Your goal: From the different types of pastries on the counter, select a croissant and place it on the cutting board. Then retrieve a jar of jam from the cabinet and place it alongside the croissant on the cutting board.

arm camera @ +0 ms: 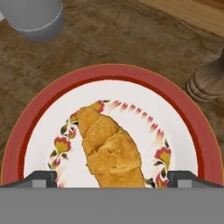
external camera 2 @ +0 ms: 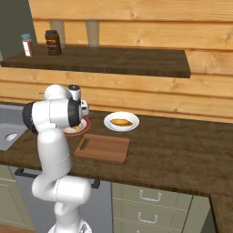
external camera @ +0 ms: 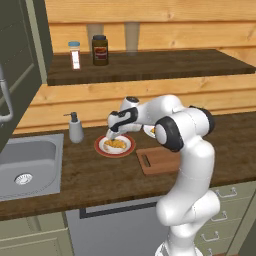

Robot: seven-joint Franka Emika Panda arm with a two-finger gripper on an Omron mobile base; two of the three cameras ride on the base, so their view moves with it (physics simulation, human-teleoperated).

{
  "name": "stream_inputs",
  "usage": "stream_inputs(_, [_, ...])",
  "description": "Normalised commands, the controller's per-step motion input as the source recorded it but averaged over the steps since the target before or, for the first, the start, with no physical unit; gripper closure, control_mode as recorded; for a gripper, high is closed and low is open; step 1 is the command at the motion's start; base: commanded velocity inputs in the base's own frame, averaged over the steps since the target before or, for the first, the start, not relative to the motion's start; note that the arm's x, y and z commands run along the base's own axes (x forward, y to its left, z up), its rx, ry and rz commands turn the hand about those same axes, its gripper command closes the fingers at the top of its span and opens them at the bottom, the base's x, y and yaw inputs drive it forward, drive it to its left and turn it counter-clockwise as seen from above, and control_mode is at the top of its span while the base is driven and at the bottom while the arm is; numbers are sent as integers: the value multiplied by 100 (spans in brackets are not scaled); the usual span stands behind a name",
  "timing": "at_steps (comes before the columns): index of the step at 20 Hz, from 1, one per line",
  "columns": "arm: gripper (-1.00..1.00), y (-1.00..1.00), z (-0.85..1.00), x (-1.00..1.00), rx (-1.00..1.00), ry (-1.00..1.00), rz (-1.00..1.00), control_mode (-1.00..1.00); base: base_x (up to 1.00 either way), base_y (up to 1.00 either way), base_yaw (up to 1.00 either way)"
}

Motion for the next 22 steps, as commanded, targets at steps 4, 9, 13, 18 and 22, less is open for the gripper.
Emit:
stream_inputs(4, [-100,21,-19,0,0,-5,5,-100,0,0,0])
stream_inputs(9, [-100,11,-18,3,0,-5,6,-100,0,0,0])
stream_inputs(13, [-100,0,-19,9,0,-6,9,-100,0,0,0])
stream_inputs(18, [-100,0,-15,12,0,-7,8,-100,0,0,0])
stream_inputs(22, [-100,0,-17,4,0,-2,8,-100,0,0,0])
